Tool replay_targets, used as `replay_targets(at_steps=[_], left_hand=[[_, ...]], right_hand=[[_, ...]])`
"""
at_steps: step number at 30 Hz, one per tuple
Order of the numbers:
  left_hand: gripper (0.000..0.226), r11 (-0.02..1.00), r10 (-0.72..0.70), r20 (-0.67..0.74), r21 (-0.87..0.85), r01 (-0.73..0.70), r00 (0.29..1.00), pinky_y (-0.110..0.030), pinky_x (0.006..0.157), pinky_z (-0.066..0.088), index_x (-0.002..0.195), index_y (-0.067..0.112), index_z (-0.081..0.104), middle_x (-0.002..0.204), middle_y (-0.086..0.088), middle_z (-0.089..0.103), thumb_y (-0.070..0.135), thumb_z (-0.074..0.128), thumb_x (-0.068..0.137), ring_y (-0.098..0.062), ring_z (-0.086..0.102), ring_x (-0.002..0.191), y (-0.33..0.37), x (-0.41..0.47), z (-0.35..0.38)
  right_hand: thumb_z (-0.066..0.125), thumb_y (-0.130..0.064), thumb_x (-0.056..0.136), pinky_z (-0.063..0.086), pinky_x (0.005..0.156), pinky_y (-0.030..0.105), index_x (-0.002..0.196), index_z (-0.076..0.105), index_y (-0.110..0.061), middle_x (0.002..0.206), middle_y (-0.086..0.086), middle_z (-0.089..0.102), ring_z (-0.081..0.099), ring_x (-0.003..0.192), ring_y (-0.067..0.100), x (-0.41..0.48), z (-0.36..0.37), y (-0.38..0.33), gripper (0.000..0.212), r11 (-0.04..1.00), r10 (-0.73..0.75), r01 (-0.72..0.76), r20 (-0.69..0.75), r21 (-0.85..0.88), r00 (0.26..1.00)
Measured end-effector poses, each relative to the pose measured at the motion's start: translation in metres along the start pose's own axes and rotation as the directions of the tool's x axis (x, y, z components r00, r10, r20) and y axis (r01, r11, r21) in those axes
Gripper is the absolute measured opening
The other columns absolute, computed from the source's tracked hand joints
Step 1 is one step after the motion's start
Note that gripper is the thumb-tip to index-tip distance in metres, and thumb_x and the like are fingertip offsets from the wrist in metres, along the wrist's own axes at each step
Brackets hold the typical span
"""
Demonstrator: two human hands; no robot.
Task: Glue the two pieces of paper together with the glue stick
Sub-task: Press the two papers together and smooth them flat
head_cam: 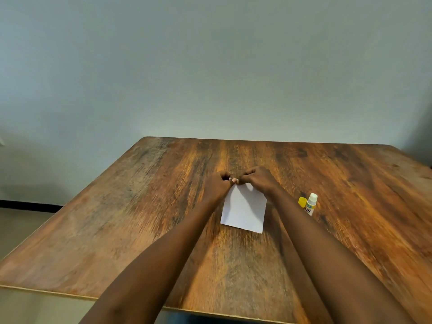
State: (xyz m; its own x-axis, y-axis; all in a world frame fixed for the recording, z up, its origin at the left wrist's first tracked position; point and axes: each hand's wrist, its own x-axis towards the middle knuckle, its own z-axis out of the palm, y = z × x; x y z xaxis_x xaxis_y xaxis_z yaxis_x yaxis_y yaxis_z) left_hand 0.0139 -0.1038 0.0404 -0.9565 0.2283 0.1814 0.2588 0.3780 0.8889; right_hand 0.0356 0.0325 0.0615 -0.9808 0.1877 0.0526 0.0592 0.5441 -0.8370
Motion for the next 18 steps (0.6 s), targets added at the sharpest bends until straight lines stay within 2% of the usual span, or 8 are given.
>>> replay_targets(at_steps=[6,11,18], left_hand=[[0.016,0.999,-0.034,-0.082,0.027,0.036,0.996,-0.043,0.075,0.053,0.083,-0.003,0.073,0.088,-0.021,0.071,0.007,0.061,0.083,-0.028,0.063,0.082,-0.0009,0.0000,-0.0028],[0.015,0.998,-0.063,-0.115,-0.012,0.062,0.991,-0.040,0.078,0.054,0.090,-0.001,0.074,0.091,-0.017,0.073,0.008,0.064,0.083,-0.028,0.067,0.087,-0.0016,-0.0016,-0.0031],[0.016,0.998,-0.057,-0.106,-0.008,0.056,0.993,-0.042,0.077,0.054,0.089,-0.003,0.074,0.090,-0.018,0.073,0.007,0.063,0.084,-0.028,0.067,0.084,-0.0082,-0.0022,-0.0066]], right_hand=[[0.067,-0.022,0.083,0.037,0.058,0.022,0.090,0.075,-0.010,0.088,0.000,0.065,0.053,0.070,0.008,-0.0031,0.0022,0.0030,0.016,0.998,-0.036,0.038,0.046,-0.042,0.998],[0.067,-0.018,0.081,0.038,0.056,0.023,0.080,0.074,-0.010,0.081,0.001,0.065,0.053,0.068,0.008,-0.0038,0.0066,0.0029,0.011,1.000,-0.025,0.025,-0.015,0.011,1.000],[0.067,-0.020,0.082,0.038,0.058,0.024,0.088,0.074,-0.003,0.081,-0.001,0.061,0.051,0.067,0.008,-0.0031,0.0033,0.0083,0.019,0.996,-0.042,0.044,0.024,-0.079,0.999]])
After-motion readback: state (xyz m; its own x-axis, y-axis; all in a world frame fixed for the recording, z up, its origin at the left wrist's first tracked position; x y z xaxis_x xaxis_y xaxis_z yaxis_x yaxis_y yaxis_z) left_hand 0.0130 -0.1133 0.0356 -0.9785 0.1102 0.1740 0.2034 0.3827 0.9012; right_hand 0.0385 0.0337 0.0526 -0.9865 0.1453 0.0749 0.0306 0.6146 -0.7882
